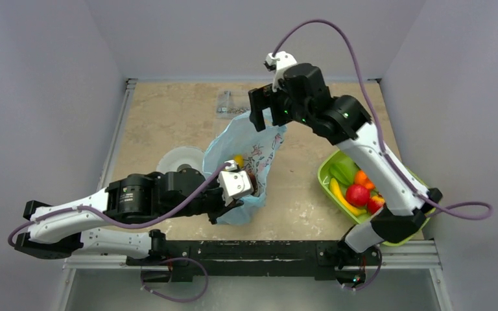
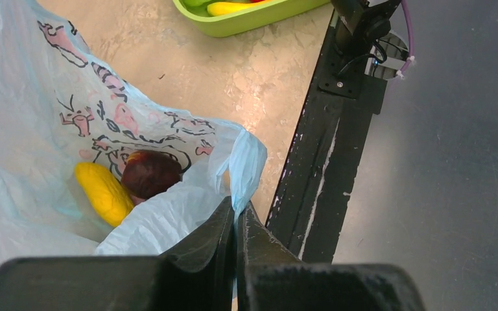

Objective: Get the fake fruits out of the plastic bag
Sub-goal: Adjust the plastic bag at the center of the board.

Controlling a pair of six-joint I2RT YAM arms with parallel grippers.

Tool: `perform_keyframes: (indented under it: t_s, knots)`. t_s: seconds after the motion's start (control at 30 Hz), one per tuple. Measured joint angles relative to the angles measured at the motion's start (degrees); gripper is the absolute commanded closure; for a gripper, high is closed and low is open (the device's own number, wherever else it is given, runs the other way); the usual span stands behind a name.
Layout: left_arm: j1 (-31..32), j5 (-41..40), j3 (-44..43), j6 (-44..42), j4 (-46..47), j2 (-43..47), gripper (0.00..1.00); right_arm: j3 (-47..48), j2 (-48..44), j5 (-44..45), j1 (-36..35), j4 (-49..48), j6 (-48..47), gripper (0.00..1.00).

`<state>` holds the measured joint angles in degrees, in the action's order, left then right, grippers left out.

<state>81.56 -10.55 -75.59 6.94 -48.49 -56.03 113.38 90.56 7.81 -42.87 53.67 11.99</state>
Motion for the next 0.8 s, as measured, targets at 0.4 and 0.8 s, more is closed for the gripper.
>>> perform_keyframes:
  t_s: [0.4,0.8]
  knots:
    - [0.0,0.5,0.1,0.5,0.9,1.3,1.00,-8.6,-21.1,5.1,-7.0,-0.6,0.8,0.33]
    - [0.0,0.0,0.1,1.4,0.8,1.5,1.00,-27.5,-10.6,-3.6,-14.5,-12.0,3.4,0.72]
